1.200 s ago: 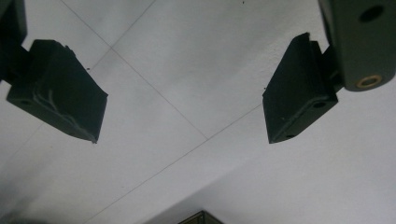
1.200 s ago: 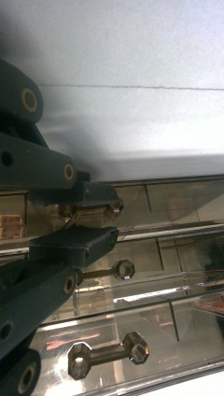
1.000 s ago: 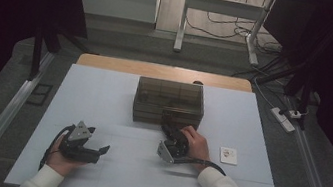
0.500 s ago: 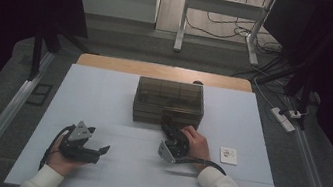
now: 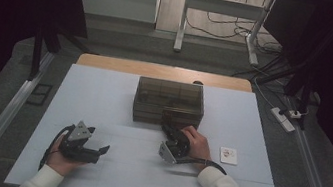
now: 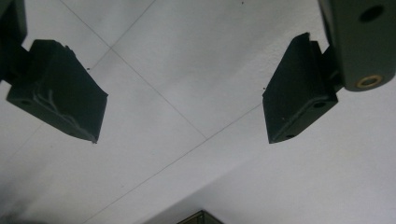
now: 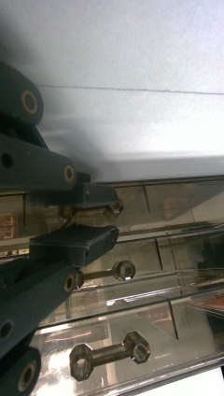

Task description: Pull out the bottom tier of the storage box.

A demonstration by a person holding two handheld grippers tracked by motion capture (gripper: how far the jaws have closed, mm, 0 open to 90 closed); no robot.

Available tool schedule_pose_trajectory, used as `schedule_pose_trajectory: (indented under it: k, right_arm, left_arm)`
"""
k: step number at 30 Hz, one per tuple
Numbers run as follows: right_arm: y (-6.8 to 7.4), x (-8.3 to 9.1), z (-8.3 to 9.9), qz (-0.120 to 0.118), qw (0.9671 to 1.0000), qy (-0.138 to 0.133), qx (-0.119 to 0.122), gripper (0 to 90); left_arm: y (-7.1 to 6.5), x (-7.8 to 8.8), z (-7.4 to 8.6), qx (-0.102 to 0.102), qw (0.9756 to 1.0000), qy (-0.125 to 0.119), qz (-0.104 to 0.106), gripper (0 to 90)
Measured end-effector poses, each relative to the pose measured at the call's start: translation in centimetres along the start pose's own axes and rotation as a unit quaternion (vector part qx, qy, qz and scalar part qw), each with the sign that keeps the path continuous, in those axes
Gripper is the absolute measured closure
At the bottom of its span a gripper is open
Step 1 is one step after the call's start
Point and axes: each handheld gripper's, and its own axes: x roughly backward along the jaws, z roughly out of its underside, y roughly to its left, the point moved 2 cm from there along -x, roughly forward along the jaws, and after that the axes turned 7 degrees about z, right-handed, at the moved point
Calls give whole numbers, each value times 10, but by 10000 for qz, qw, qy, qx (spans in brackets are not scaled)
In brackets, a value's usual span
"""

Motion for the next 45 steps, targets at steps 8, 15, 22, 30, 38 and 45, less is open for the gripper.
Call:
schedule_pose_trajectory:
  k: [8,15,22,30,38,45]
  right_arm:
    - [1,0,1,11,10000,-7,73,784]
    - [3,0,2,48,9999,-57,118,800]
    - [3,1,2,50,9997,-9,227,814]
    - [5,1,0,108,9994,-168,286,865]
    - [2,0,0,104,9998,-118,151,789]
    - [1,2,3,36,9999,-31,140,761]
  left_arm:
    - [0,0,0,0,10000,1,-3,138]
    - [0,0,0,0,10000,-9,-1,138]
    - [0,0,0,-3,10000,-12,-3,138]
    - [0,0,0,-4,10000,-1,-4,138]
    - [0,0,0,-10,10000,10,-5,138]
    - [1,0,0,9,10000,-5,-8,138]
